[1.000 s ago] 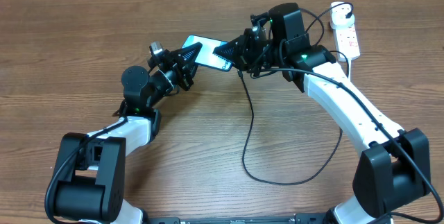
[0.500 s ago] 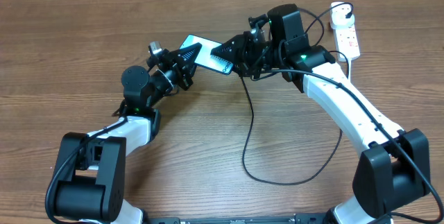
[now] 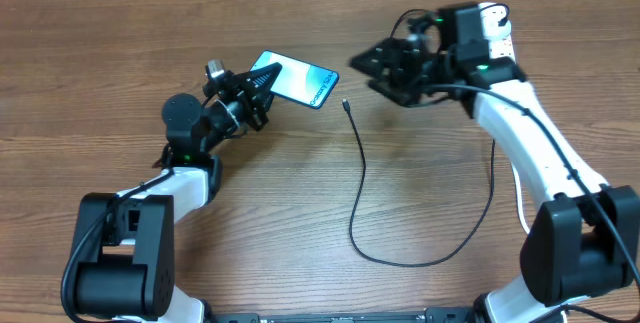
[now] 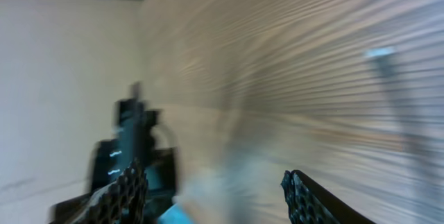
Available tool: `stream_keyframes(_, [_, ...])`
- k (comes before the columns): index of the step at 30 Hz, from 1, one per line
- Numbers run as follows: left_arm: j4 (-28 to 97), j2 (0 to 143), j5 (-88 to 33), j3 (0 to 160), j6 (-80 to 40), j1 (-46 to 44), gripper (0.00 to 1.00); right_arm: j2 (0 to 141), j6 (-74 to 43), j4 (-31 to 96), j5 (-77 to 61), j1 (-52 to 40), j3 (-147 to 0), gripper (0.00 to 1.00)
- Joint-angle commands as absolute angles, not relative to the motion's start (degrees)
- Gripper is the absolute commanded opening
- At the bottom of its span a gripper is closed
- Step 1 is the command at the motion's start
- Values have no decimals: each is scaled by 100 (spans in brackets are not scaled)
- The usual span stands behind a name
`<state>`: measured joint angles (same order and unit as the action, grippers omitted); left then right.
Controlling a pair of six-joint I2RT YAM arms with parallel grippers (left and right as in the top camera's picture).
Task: Plug charger to phone and switch on socket
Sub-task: 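Release the phone from the right gripper and hold it with the left, then move the right gripper over the black cable's USB-C plug end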
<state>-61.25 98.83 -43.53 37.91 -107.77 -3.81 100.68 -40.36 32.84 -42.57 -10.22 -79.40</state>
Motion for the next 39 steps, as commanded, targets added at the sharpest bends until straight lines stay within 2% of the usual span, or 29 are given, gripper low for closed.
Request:
stream_keyframes(1, [-6217,9911,-5310,3874,-11209,-143,4,9968,-2871,3645,-3741,-731,-7990,62])
stream_keyframes(6, [-6217,9911,-6600,3883,-11231,320,4,9968,-1835,4252,-3076,-727,-7990,60])
stream_keyframes(10, [-6215,9911,-7550,3885,-11271,657,4,9968,-1599,4571,-2268,-947,-7990,59])
stream_keyframes(13, [-6217,9911,-7957,3885,-11747,821,4,9977,-1599,4652,-1658,-1192,-7990,57])
stream_keyframes(20, [-6101,9909,-8090,3911,-11957,854,4,10099,-1330,4565,-620,-1802,-7990,53])
stream_keyframes(28, [-5972,9909,-8160,3922,-11959,867,4,10560,-880,4375,-360,-2040,-7990,32])
stream_keyframes(34, [-5850,9909,-7975,3927,-11955,926,5,10676,-622,4099,-484,-2060,-7988,29])
stream_keyframes(39, [-5857,9909,-7946,3927,-11950,941,4,10899,-591,3970,-1201,-2049,-7988,30])
